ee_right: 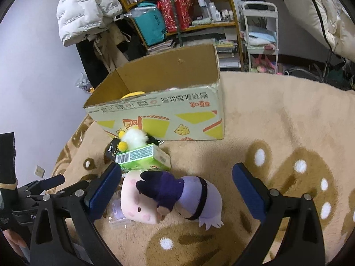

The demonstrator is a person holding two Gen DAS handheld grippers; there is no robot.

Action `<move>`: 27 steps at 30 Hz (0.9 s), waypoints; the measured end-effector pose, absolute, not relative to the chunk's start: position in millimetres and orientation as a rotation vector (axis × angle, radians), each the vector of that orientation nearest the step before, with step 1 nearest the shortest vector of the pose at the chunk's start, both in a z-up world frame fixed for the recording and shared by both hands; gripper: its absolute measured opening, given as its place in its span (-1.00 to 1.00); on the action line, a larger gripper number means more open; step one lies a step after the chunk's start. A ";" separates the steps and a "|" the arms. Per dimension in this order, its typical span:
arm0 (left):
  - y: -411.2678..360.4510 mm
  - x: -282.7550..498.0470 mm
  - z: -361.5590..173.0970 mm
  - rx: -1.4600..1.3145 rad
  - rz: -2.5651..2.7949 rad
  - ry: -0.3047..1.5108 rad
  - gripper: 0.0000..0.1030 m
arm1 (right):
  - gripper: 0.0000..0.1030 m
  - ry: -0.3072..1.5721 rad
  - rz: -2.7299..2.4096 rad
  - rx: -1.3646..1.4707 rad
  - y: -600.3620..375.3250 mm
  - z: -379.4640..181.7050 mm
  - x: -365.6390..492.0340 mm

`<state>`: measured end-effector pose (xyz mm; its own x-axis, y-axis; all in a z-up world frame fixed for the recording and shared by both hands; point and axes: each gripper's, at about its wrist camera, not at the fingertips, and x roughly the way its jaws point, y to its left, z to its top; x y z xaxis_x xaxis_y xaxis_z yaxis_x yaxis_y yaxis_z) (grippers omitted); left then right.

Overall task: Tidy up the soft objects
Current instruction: 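Lower the left gripper to the clear bag while the right gripper reaches the purple-and-white doll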

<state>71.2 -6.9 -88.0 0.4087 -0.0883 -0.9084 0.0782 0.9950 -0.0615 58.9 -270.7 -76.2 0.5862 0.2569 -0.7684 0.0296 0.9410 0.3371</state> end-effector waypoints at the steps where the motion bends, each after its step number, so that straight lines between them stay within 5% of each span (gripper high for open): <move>1: -7.3 74.0 -91.9 -0.016 -0.106 1.160 0.91 | 1.00 0.950 0.137 0.338 -270.1 -79.3 61.1; 27: -21.9 96.9 -152.8 -0.078 -0.175 1.376 0.91 | 1.00 1.144 0.133 0.406 -267.3 -123.5 74.2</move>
